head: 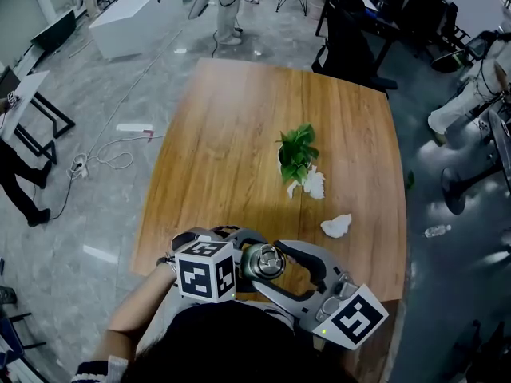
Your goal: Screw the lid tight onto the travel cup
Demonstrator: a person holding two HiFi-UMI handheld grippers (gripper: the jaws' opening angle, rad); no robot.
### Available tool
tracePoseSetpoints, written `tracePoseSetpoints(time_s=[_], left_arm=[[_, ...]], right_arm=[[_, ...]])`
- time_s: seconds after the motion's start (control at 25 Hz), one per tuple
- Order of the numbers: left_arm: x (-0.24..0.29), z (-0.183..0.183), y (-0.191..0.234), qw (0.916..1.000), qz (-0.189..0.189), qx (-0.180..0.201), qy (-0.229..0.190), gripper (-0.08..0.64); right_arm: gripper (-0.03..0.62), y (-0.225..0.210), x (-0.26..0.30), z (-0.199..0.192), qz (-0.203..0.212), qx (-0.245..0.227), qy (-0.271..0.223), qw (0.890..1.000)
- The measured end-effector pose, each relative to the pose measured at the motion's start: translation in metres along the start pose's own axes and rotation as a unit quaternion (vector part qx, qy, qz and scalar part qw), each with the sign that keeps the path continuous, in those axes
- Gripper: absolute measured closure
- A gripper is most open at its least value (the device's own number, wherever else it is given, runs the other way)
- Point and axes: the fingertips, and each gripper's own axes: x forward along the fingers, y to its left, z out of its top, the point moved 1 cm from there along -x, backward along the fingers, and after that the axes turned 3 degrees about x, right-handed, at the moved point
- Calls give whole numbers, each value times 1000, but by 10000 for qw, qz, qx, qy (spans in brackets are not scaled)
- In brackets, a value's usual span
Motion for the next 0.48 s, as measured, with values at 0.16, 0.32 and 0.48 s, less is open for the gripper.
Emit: tracePoseSetpoints(time_s=[0.16,0.32,0.48], left_arm=[[-1,-5,28,9941,925,-553,142,163],[-1,-7,37,9878,1313,-810,214,163],[-3,-6,11,9991,351,-220,23,163]], right_arm=[[329,-19,5,-1,-795,148,-116,9967],[330,-23,7,1,-978,170,-167,9949],[328,-6,4,-2,-225,138,-27,9996]])
